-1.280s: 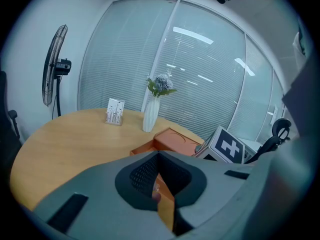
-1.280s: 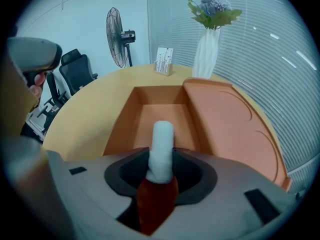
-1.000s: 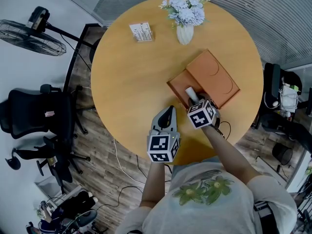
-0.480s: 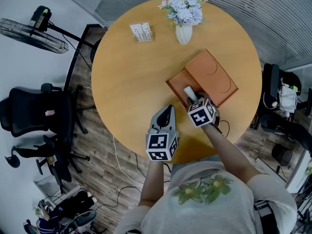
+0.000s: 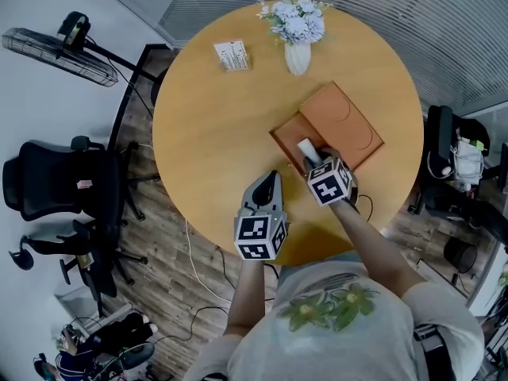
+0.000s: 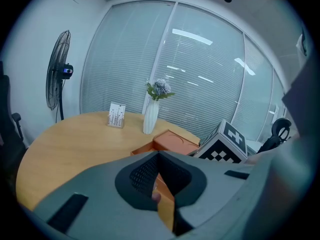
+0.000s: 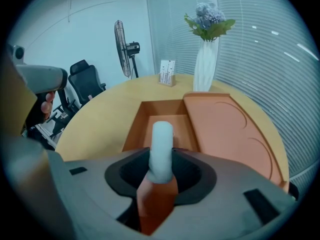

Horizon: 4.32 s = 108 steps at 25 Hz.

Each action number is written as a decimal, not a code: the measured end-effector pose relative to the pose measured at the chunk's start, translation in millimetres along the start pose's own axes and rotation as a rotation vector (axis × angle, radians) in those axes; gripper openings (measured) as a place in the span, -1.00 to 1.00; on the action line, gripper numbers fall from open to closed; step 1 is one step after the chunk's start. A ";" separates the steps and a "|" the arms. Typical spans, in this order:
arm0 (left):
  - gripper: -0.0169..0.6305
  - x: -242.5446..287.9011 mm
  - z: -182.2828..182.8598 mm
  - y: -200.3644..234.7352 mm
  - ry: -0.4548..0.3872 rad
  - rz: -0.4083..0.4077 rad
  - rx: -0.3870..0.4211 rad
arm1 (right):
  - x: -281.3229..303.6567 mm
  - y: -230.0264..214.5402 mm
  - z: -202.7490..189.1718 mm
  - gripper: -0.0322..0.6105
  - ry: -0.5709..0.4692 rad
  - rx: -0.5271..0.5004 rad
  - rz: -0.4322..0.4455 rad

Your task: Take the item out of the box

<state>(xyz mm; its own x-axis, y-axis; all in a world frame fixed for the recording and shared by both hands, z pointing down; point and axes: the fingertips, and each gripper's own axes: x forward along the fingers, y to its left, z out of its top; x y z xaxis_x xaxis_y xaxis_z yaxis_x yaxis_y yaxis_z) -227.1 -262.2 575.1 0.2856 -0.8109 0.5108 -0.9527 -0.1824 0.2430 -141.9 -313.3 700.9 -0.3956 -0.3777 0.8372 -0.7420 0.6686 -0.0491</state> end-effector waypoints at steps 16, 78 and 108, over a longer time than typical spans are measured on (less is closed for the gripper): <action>-0.94 -27.5 5.1 -10.6 -0.037 0.016 -0.008 | -36.2 8.2 20.2 -0.45 -0.123 -0.013 0.039; -0.94 -101.4 11.0 -50.2 -0.148 0.058 -0.023 | -225.9 65.6 56.5 -0.47 -0.632 -0.080 0.231; -0.94 -124.9 1.5 -45.7 -0.179 0.098 -0.048 | -236.4 81.0 51.7 -0.49 -0.648 -0.082 0.237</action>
<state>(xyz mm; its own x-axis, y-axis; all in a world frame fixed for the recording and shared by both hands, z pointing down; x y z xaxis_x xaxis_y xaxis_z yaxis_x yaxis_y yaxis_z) -219.4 -153.4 499.0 0.1644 -0.9100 0.3805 -0.9678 -0.0744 0.2403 -136.5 -203.0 470.8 -0.8045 -0.5045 0.3134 -0.5621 0.8171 -0.1277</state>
